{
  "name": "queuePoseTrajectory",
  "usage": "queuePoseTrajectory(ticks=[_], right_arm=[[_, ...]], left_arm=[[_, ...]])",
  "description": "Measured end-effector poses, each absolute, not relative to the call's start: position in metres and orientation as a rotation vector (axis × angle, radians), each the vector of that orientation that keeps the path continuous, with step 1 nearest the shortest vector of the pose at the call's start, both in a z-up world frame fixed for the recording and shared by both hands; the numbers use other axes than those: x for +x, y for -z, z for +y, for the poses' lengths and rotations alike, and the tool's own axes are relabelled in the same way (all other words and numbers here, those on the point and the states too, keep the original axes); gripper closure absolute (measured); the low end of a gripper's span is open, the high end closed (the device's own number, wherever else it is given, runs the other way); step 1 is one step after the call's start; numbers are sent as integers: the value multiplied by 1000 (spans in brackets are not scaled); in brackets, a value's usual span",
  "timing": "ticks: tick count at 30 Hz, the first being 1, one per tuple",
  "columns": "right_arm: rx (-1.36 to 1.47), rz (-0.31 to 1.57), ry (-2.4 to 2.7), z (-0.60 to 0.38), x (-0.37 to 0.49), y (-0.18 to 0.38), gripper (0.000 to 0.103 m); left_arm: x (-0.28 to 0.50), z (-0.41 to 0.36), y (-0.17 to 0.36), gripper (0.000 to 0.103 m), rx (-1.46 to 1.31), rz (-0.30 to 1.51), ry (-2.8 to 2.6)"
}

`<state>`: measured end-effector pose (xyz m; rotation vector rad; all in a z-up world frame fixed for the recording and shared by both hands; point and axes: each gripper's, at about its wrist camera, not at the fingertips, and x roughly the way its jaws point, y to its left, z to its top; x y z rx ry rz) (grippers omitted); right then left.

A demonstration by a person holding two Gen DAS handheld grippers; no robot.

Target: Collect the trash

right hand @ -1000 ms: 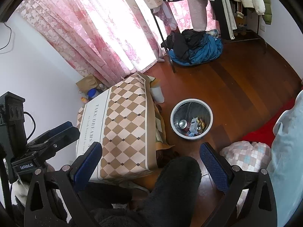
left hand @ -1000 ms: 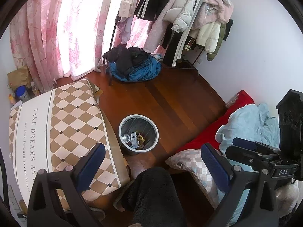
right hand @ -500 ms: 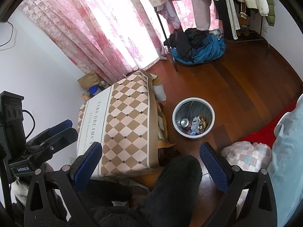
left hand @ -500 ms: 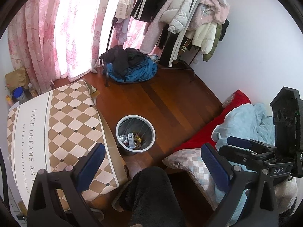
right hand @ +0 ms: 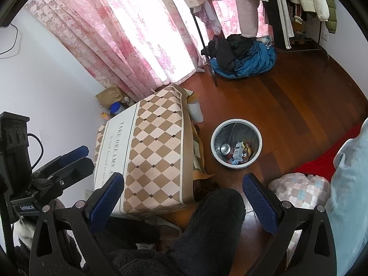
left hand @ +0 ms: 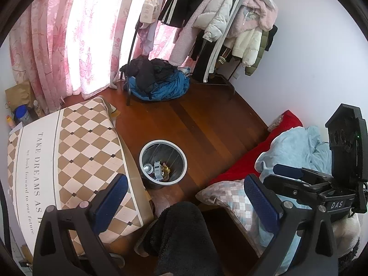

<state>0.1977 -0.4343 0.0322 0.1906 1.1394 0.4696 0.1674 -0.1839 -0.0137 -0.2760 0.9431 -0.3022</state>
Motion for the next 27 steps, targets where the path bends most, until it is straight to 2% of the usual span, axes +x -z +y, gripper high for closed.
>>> queuePoseTrajectory(ticks=[27], right_arm=[[178, 1135, -475, -429, 196, -37, 0]], left_arm=[[166, -175, 13, 0, -278, 937, 299]])
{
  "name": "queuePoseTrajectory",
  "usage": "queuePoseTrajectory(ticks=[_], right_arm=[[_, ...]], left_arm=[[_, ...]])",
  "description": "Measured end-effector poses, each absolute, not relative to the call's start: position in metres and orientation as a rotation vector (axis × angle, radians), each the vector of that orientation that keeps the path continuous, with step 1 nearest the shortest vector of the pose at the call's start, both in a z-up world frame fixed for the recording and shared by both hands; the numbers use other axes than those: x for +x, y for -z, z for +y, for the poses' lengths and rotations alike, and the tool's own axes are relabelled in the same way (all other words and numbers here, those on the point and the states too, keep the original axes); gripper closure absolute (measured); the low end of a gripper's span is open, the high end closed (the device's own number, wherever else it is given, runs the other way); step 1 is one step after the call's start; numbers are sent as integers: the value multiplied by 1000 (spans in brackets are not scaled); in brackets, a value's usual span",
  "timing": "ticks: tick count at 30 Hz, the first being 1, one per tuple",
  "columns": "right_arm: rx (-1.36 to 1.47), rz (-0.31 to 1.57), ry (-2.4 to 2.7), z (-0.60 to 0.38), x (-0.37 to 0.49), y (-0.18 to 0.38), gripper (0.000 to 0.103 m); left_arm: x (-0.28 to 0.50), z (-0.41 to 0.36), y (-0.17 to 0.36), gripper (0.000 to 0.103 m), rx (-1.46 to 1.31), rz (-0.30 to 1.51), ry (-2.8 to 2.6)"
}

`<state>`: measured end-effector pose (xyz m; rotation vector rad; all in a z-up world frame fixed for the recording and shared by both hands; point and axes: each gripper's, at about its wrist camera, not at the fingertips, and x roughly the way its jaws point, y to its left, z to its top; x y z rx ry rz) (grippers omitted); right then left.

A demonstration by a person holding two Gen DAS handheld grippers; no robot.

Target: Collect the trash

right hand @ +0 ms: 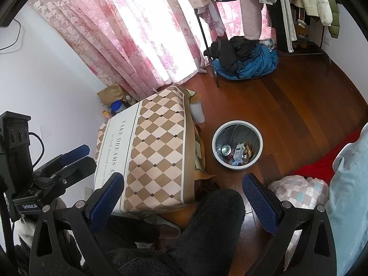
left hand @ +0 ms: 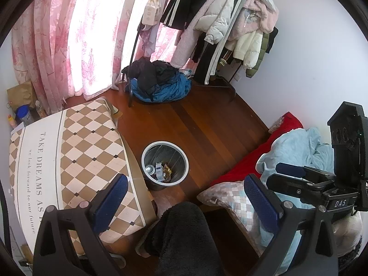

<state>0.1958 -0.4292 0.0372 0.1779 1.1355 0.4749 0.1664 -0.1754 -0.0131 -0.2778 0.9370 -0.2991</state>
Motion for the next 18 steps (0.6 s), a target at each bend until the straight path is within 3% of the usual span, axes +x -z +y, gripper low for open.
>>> queuePoseTrajectory(ticks=[18], right_arm=[[177, 1135, -475, -428, 194, -39, 0]], left_arm=[[166, -172, 12, 0, -286, 935, 294]])
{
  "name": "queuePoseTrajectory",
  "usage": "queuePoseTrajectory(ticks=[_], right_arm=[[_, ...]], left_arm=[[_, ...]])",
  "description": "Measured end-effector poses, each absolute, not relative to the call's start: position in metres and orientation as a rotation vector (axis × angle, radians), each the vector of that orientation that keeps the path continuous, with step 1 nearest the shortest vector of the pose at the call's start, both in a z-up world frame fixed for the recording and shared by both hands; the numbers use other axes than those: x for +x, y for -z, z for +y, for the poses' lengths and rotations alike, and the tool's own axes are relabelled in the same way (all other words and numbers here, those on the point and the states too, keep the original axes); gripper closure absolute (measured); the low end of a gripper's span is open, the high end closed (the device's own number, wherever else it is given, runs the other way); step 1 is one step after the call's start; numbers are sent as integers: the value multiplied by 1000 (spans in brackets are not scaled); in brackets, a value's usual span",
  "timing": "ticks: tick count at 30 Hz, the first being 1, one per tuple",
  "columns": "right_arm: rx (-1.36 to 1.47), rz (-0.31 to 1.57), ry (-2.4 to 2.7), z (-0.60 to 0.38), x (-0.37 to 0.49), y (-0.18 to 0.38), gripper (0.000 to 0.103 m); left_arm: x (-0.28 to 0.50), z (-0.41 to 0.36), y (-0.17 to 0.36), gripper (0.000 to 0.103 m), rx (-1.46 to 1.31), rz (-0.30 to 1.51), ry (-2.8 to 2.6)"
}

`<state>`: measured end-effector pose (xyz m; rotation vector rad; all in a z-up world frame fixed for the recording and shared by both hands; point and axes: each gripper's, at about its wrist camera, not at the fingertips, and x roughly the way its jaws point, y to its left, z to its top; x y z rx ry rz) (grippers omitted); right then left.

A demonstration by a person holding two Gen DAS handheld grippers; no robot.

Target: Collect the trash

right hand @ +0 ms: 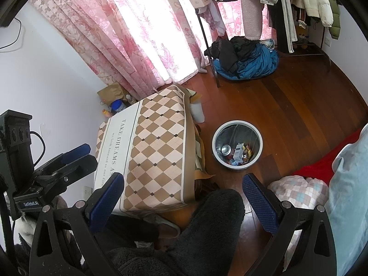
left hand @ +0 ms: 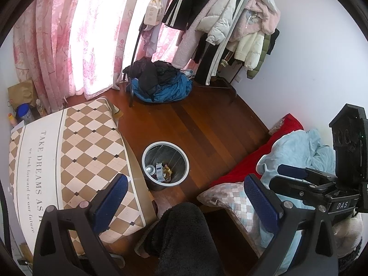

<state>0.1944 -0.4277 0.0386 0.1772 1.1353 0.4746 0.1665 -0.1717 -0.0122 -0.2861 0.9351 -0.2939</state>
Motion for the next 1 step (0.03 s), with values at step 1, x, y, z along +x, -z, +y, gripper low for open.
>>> queuePoseTrajectory(ticks=[1], right_arm=[[178, 1136, -475, -428, 194, -39, 0]], left_arm=[[167, -171, 11, 0, -297, 935, 295]])
